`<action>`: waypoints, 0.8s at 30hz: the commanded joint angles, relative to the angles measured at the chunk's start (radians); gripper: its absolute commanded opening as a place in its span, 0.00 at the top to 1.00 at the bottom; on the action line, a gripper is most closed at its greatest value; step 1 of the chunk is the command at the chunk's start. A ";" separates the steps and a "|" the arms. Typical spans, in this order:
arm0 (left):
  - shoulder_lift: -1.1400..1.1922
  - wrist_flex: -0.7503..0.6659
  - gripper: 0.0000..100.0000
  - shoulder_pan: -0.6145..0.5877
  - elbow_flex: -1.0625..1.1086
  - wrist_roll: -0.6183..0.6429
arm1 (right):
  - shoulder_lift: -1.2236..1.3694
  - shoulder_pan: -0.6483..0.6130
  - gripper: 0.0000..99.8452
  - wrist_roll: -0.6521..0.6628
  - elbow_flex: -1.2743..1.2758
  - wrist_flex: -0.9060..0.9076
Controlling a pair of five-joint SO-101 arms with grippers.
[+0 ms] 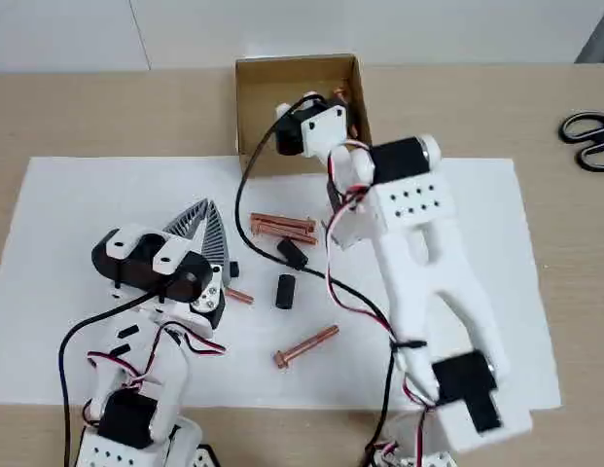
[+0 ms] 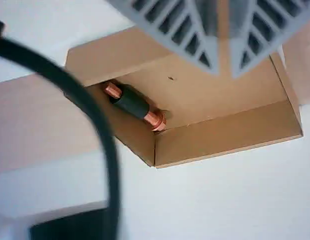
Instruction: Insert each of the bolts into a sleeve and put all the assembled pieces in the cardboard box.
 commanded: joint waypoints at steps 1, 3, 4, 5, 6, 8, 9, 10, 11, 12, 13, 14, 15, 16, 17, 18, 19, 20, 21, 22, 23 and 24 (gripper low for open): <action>-0.012 -0.003 0.99 0.002 -0.005 0.005 | -0.179 0.015 0.99 -0.029 0.133 -0.091; -0.012 -0.002 0.99 0.002 -0.005 0.005 | -0.283 0.031 0.99 -0.043 0.232 -0.153; -0.012 -0.002 0.99 0.003 -0.005 0.005 | -0.338 0.047 0.99 -0.046 0.278 -0.179; -0.012 -0.002 0.99 0.003 -0.005 0.005 | -0.387 0.067 0.99 -0.048 0.328 -0.205; -0.012 -0.002 0.99 0.003 -0.005 0.005 | -0.433 0.088 0.99 -0.048 0.382 -0.239; -0.012 -0.002 0.99 0.003 -0.005 0.005 | -0.506 0.136 0.99 -0.048 0.497 -0.321; -0.012 -0.002 0.99 0.003 -0.005 0.006 | -0.533 0.154 0.99 -0.046 0.548 -0.358; -0.011 -0.002 0.99 0.000 -0.005 0.006 | -0.552 0.171 0.99 -0.046 0.600 -0.395; -0.009 0.002 0.99 -0.003 -0.005 0.006 | -0.562 0.185 0.99 -0.043 0.652 -0.443; -0.008 0.009 0.99 -0.003 -0.005 0.011 | -0.562 0.200 0.99 -0.041 0.700 -0.492; -0.008 0.023 0.99 -0.003 -0.005 0.028 | -0.562 0.219 0.99 -0.040 0.740 -0.529; -0.008 0.038 0.99 -0.003 -0.008 0.060 | -0.562 0.239 0.99 -0.040 0.773 -0.559; -0.008 0.057 0.99 -0.005 -0.012 0.103 | -0.561 0.255 0.99 -0.043 0.801 -0.587; -0.009 0.078 0.99 -0.005 -0.013 0.153 | -0.561 0.272 1.00 -0.046 0.824 -0.607; -0.009 0.098 0.99 -0.005 -0.019 0.207 | -0.561 0.286 1.00 -0.046 0.844 -0.622; -0.006 0.117 0.99 -0.005 -0.033 0.252 | -0.561 0.294 1.00 -0.046 0.862 -0.638; -0.005 0.138 0.99 -0.005 -0.050 0.281 | -0.562 0.297 1.00 -0.048 0.879 -0.650; -0.005 0.155 0.99 0.000 -0.067 0.285 | -0.564 0.297 1.00 -0.048 0.896 -0.662; -0.005 0.167 0.99 0.002 -0.084 0.282 | -0.568 0.297 1.00 -0.049 0.913 -0.679; -0.005 0.181 0.99 0.000 -0.097 0.282 | -0.572 0.297 1.00 -0.061 0.928 -0.705; -0.003 0.199 0.99 0.000 -0.111 0.282 | -0.572 0.300 1.00 -0.097 0.941 -0.737; -0.003 0.226 0.99 0.002 -0.120 0.282 | -0.572 0.306 1.00 -0.149 0.951 -0.771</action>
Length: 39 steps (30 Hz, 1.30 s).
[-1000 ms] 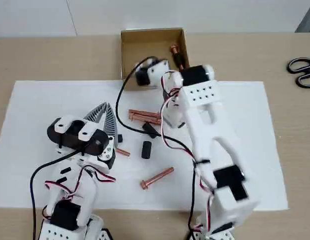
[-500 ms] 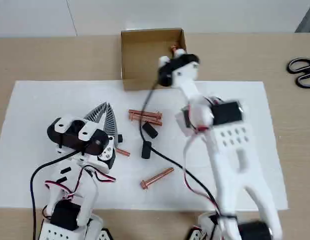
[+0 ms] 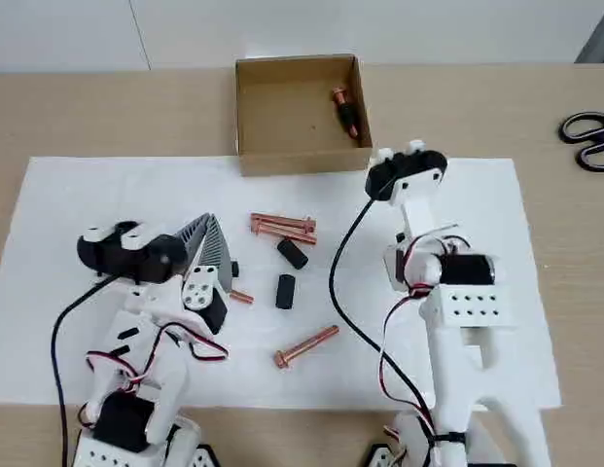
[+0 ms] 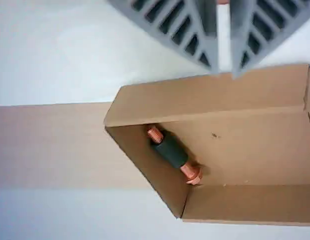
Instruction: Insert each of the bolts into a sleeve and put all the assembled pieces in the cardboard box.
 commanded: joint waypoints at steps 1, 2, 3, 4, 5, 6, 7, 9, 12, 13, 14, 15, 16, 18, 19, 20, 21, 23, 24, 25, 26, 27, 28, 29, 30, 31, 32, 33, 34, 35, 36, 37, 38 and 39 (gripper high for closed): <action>-0.003 0.077 0.99 0.003 -0.071 0.009 | -0.041 0.028 1.00 -0.144 0.017 -0.110; -0.003 0.106 0.99 0.005 -0.071 0.000 | -0.041 0.035 1.00 -0.193 0.028 -0.136; -0.003 0.137 0.99 0.005 -0.067 -0.011 | -0.041 0.039 1.00 -0.218 0.035 -0.153; -0.003 0.172 0.99 0.005 -0.059 -0.023 | -0.041 0.047 1.00 -0.219 0.044 -0.163; -0.003 0.212 0.99 0.005 -0.056 -0.032 | -0.041 0.059 1.00 -0.219 0.058 -0.176; -0.003 0.252 0.99 0.005 -0.056 -0.040 | -0.041 0.070 1.00 -0.219 0.072 -0.185; -0.003 0.285 0.99 0.005 -0.056 -0.044 | -0.042 0.084 1.00 -0.219 0.084 -0.194; -0.003 0.331 0.99 0.005 -0.059 -0.064 | -0.061 0.102 1.00 -0.221 0.115 -0.205; -0.003 0.342 0.99 0.006 -0.059 -0.086 | -0.163 0.108 1.00 -0.218 0.164 -0.200; -0.003 0.342 0.99 0.014 -0.061 -0.086 | -0.216 0.108 1.00 -0.218 0.181 -0.197; -0.003 0.342 0.99 0.029 -0.061 -0.086 | -0.278 0.108 1.00 -0.216 0.203 -0.196; -0.003 0.342 0.99 0.049 -0.061 -0.083 | -0.348 0.108 1.00 -0.216 0.230 -0.196; -0.003 0.342 0.99 0.071 -0.061 -0.081 | -0.420 0.108 1.00 -0.213 0.261 -0.196; -0.003 0.339 0.99 0.104 -0.061 -0.078 | -0.575 0.108 1.00 -0.172 0.328 -0.194; -0.003 0.330 0.99 0.110 -0.062 -0.068 | -0.657 0.108 1.00 -0.132 0.367 -0.194; -0.003 0.322 0.99 0.112 -0.067 -0.052 | -0.734 0.104 1.00 -0.087 0.408 -0.197; -0.003 0.319 0.99 0.112 -0.081 -0.044 | -0.812 0.101 1.00 -0.038 0.451 -0.203; -0.002 0.318 0.99 0.117 -0.114 -0.041 | -0.951 0.101 1.00 0.034 0.523 -0.205; -0.002 0.318 0.99 0.117 -0.131 -0.041 | -1.009 0.101 1.00 0.058 0.554 -0.196; -0.002 0.318 0.99 0.117 -0.142 -0.041 | -1.066 0.101 1.00 0.072 0.582 -0.188; -0.002 0.318 0.99 0.117 -0.150 -0.041 | -1.113 0.102 0.99 0.075 0.601 -0.165; 0.000 0.318 0.99 0.117 -0.153 -0.043 | -1.152 0.101 0.99 0.075 0.615 -0.136; 0.000 0.316 0.99 0.117 -0.153 -0.043 | -1.179 0.093 0.99 0.074 0.628 -0.107; 0.005 0.316 0.99 0.117 -0.154 -0.043 | -1.199 0.074 0.99 0.074 0.640 -0.079; 0.015 0.316 0.99 0.117 -0.160 -0.043 | -1.213 0.058 0.99 0.074 0.652 -0.056; 0.034 0.318 0.99 0.115 -0.176 -0.037 | -1.222 0.042 0.99 0.074 0.663 -0.036; 0.055 0.321 0.99 0.112 -0.196 -0.032 | -1.237 0.028 0.99 0.072 0.675 -0.025; 0.075 0.322 0.99 0.112 -0.222 -0.015 | -1.242 0.015 0.99 0.072 0.681 -0.022; 0.089 0.327 0.99 0.112 -0.249 0.003 | -1.242 0.002 0.99 0.072 0.686 -0.022; 0.103 0.345 0.99 0.112 -0.283 0.025 | -1.242 -0.008 0.99 0.072 0.689 -0.022; 0.107 0.370 0.99 0.112 -0.317 0.049 | -1.242 -0.018 0.99 0.072 0.690 -0.019; 0.107 0.397 0.99 0.112 -0.355 0.066 | -1.242 -0.024 1.00 0.071 0.692 -0.016; 0.107 0.423 0.99 0.112 -0.395 0.074 | -1.242 -0.027 1.00 0.055 0.692 -0.015; 0.114 0.443 0.99 0.112 -0.444 0.072 | -1.242 -0.027 1.00 0.029 0.692 -0.015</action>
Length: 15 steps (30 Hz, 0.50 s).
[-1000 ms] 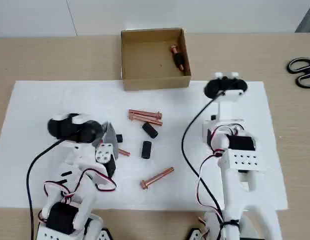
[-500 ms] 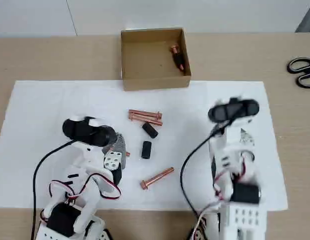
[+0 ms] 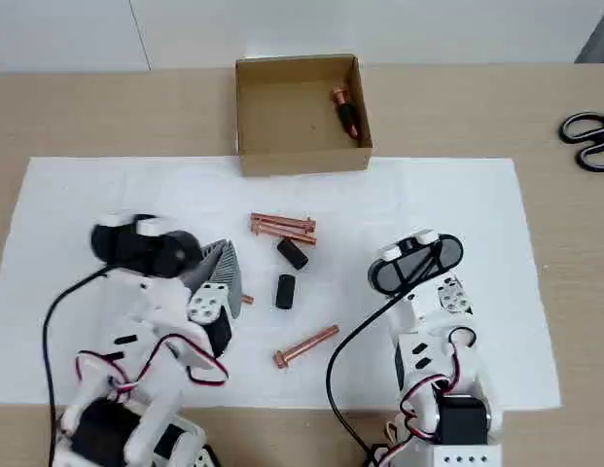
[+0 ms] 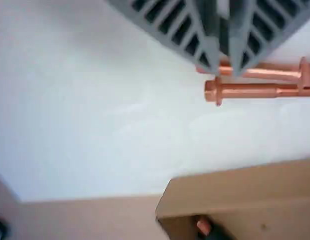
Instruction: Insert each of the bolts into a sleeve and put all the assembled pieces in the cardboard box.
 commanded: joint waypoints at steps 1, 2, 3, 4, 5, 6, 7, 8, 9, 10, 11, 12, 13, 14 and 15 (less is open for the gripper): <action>0.015 0.052 0.99 0.005 -0.180 0.018 | -0.022 -0.013 1.00 -0.063 -0.005 0.002; 0.017 0.052 0.99 0.006 -0.217 0.020 | -0.022 -0.013 1.00 -0.086 -0.005 0.002; 0.029 0.054 0.99 0.008 -0.249 0.020 | -0.022 -0.013 1.00 -0.100 -0.005 0.001; 0.048 0.057 0.99 0.008 -0.278 0.020 | -0.022 -0.013 1.00 -0.106 -0.005 0.001; 0.072 0.071 0.99 0.008 -0.309 0.020 | -0.022 -0.013 1.00 -0.106 -0.005 0.001; 0.104 0.103 0.99 0.008 -0.346 0.018 | -0.022 -0.013 1.00 -0.107 -0.005 0.001; 0.141 0.137 0.99 0.008 -0.384 0.018 | -0.022 -0.013 1.00 -0.107 -0.005 0.001; 0.187 0.169 0.99 0.008 -0.418 0.018 | -0.022 -0.013 1.00 -0.107 -0.005 0.001; 0.238 0.206 0.99 0.008 -0.449 0.018 | -0.022 -0.013 1.00 -0.107 -0.005 0.001; 0.293 0.242 0.99 0.008 -0.473 0.018 | -0.022 -0.013 1.00 -0.107 -0.005 0.001; 0.351 0.276 0.99 0.008 -0.490 0.018 | -0.021 -0.013 1.00 -0.107 -0.005 0.001; 0.414 0.301 0.99 0.006 -0.503 0.018 | -0.021 -0.013 1.00 -0.107 -0.005 0.002; 0.477 0.322 0.99 0.006 -0.507 0.018 | -0.021 -0.013 1.00 -0.107 -0.005 0.002; 0.540 0.333 0.99 0.003 -0.510 0.018 | -0.021 -0.013 1.00 -0.106 -0.005 0.002; 0.594 0.338 0.99 0.002 -0.510 0.020 | -0.021 -0.013 1.00 -0.104 -0.005 0.002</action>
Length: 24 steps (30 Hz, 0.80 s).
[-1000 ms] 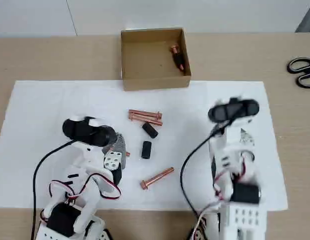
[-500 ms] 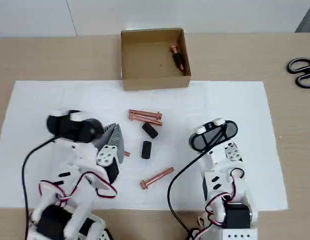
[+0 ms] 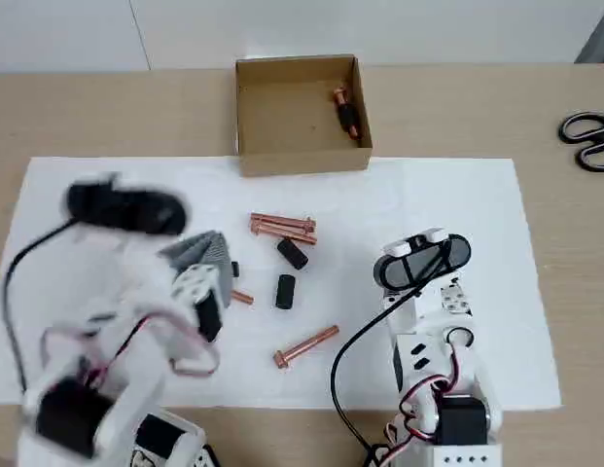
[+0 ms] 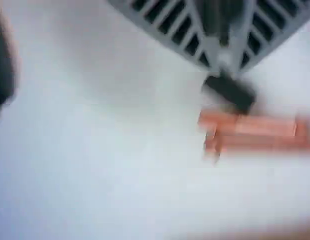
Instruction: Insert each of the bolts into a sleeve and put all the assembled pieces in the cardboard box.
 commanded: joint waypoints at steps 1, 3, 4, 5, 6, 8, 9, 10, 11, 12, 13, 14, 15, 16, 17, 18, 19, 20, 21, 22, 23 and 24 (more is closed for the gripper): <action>0.210 0.026 0.99 -0.005 -0.045 0.011 | -0.019 -0.004 1.00 -0.008 -0.005 0.002; 0.293 0.012 0.99 -0.005 -0.050 0.054 | -0.019 -0.004 1.00 -0.008 -0.003 0.002; 0.330 -0.002 0.99 -0.005 -0.050 0.097 | -0.019 -0.004 1.00 -0.008 -0.003 0.002; 0.361 -0.009 0.99 -0.002 -0.050 0.137 | -0.019 -0.004 1.00 -0.008 -0.003 0.002; 0.390 -0.011 0.99 0.003 -0.050 0.158 | -0.018 -0.004 1.00 -0.008 -0.003 0.002; 0.439 -0.012 0.99 0.003 -0.059 0.160 | -0.018 -0.004 1.00 -0.008 -0.003 0.002; 0.460 -0.011 0.99 -0.005 -0.070 0.160 | -0.018 -0.004 1.00 -0.008 -0.003 0.002; 0.482 -0.009 0.99 -0.006 -0.077 0.158 | -0.018 -0.004 1.00 -0.008 -0.003 0.002; 0.500 -0.008 0.99 -0.012 -0.085 0.158 | -0.018 -0.004 1.00 -0.008 -0.003 0.002; 0.520 0.000 0.99 -0.012 -0.097 0.141 | -0.018 -0.004 1.00 -0.008 -0.002 0.002; 0.540 0.005 0.99 -0.014 -0.113 0.106 | -0.018 -0.004 1.00 -0.008 0.000 0.002; 0.565 0.005 0.99 -0.015 -0.130 0.057 | -0.018 -0.004 1.00 -0.008 0.006 0.002; 0.592 0.008 0.99 -0.015 -0.147 -0.008 | -0.018 -0.004 1.00 -0.008 0.014 0.002; 0.618 0.020 0.99 -0.015 -0.165 -0.068 | -0.018 -0.004 1.00 -0.008 0.020 0.002; 0.644 0.034 0.99 -0.015 -0.185 -0.121 | -0.019 -0.004 1.00 -0.008 0.025 0.002; 0.674 0.049 0.99 -0.020 -0.208 -0.164 | -0.019 -0.004 1.00 -0.006 0.025 0.001; 0.701 0.058 0.99 -0.021 -0.234 -0.187 | -0.019 -0.004 1.00 -0.006 0.023 -0.001; 0.726 0.063 0.99 -0.028 -0.262 -0.192 | -0.019 -0.004 1.00 -0.006 0.020 -0.001; 0.753 0.063 0.99 -0.040 -0.291 -0.192 | -0.019 -0.004 1.00 -0.006 0.018 -0.001; 0.778 0.063 0.99 -0.055 -0.320 -0.192 | -0.019 -0.004 1.00 -0.006 0.018 -0.002; 0.804 0.054 0.99 -0.081 -0.352 -0.189 | -0.019 -0.004 1.00 -0.006 0.018 -0.002; 0.827 0.049 0.99 -0.114 -0.375 -0.161 | -0.019 -0.004 1.00 -0.006 0.020 -0.002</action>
